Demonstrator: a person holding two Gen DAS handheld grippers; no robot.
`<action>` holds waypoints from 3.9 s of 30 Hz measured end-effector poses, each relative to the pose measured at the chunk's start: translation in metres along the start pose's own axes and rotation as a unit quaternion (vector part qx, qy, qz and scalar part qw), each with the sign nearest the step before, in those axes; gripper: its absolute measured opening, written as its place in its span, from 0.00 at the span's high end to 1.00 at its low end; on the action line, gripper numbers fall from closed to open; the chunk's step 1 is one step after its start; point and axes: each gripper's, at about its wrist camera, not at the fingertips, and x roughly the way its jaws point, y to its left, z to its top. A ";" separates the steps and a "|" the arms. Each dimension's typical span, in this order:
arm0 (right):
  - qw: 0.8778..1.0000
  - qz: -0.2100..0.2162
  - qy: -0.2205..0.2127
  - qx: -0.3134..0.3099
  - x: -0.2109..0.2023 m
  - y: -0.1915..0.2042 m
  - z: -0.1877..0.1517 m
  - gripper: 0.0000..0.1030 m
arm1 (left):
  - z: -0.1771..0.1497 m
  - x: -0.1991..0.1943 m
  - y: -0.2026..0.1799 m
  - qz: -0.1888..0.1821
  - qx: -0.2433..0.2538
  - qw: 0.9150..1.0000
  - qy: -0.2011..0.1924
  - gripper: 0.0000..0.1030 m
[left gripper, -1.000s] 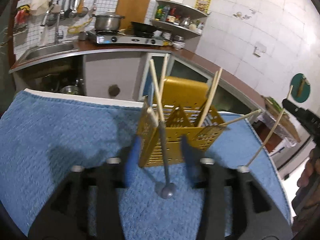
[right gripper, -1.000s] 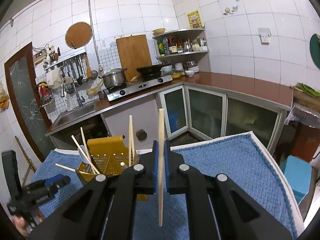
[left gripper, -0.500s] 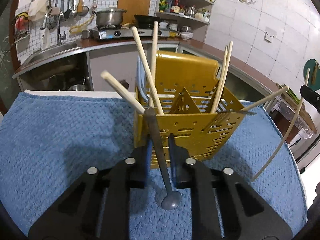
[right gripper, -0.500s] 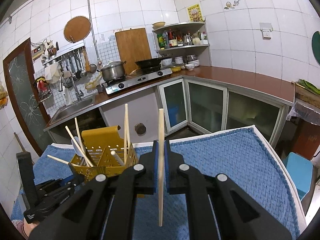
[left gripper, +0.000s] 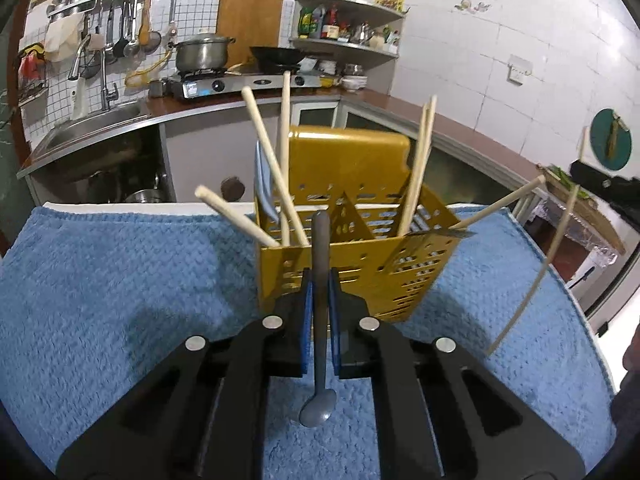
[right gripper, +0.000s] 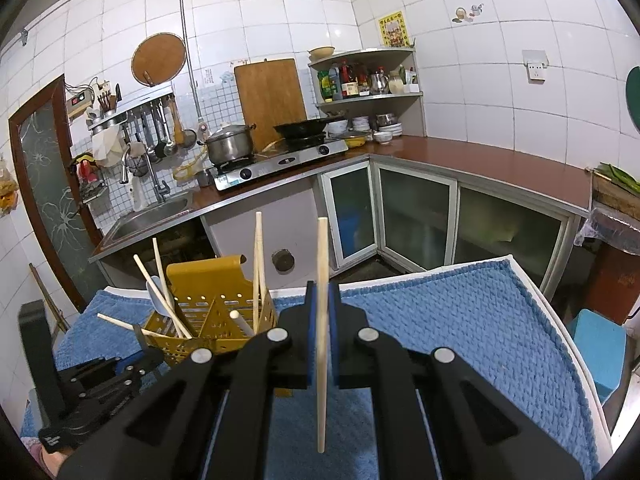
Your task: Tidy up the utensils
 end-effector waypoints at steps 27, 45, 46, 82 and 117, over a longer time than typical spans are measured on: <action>0.987 0.052 -0.152 -0.029 -0.028 0.058 0.109 0.95 | 0.104 -0.041 -0.005 -0.006 0.028 0.985 -0.171 0.94; 0.995 0.064 -0.022 -0.078 0.064 0.064 0.014 0.95 | 0.055 0.004 0.006 0.005 0.049 0.992 -0.114 0.93; 0.995 0.063 -0.016 -0.080 0.067 0.063 0.010 0.95 | 0.054 0.004 0.005 0.006 0.049 0.992 -0.113 0.93; 0.995 0.001 -0.067 -0.072 -0.132 0.079 -0.158 0.04 | -0.129 -0.193 0.031 0.121 -0.029 0.973 -0.195 0.05; 0.989 -0.060 -0.102 -0.085 -0.142 0.081 -0.195 0.04 | -0.167 -0.165 0.025 0.099 0.018 0.980 -0.175 0.05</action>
